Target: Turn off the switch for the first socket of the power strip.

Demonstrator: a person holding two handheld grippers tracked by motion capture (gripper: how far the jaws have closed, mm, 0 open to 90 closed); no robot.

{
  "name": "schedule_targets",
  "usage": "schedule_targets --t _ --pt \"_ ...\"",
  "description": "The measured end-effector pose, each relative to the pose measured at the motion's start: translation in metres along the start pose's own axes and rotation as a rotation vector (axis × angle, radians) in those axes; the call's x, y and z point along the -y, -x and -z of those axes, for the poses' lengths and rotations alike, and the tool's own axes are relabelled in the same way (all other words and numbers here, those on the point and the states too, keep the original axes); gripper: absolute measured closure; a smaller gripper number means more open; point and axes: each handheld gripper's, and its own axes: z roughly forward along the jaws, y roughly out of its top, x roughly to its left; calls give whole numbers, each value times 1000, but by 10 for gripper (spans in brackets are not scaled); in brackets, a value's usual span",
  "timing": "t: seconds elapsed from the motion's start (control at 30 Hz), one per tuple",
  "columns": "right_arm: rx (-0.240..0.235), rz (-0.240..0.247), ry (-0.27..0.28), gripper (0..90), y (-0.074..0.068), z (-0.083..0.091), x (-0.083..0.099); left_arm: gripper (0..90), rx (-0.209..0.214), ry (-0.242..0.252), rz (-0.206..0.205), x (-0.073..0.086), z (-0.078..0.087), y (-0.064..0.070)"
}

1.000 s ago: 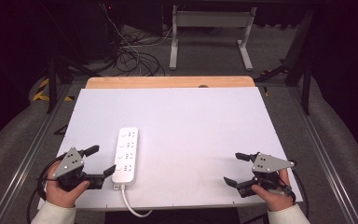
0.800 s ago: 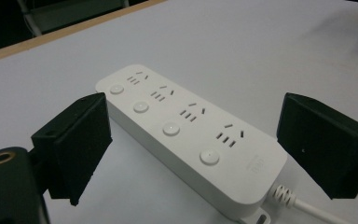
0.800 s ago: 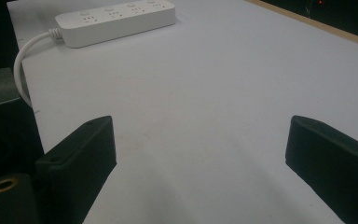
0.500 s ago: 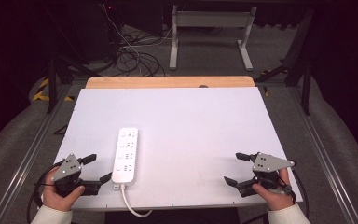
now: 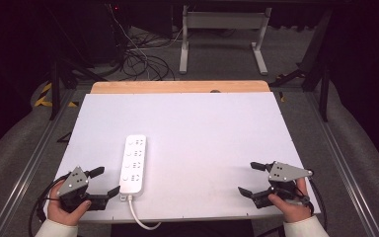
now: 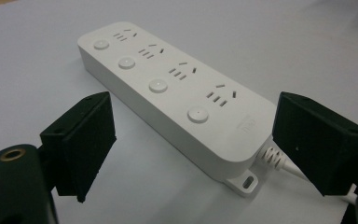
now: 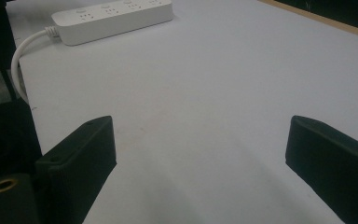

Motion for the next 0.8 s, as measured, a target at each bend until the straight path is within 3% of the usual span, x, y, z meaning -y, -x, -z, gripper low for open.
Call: schedule_targets --t 0.3,0.5,0.8 --pt "3 -2 -4 90 0 -1 1 127 -11 33 44 0 2 -2" --pt "6 0 -5 90 0 -1 1 123 -28 34 12 0 4 -2" --pt "5 0 -4 90 1 -1 1 117 -40 42 13 0 4 -1"
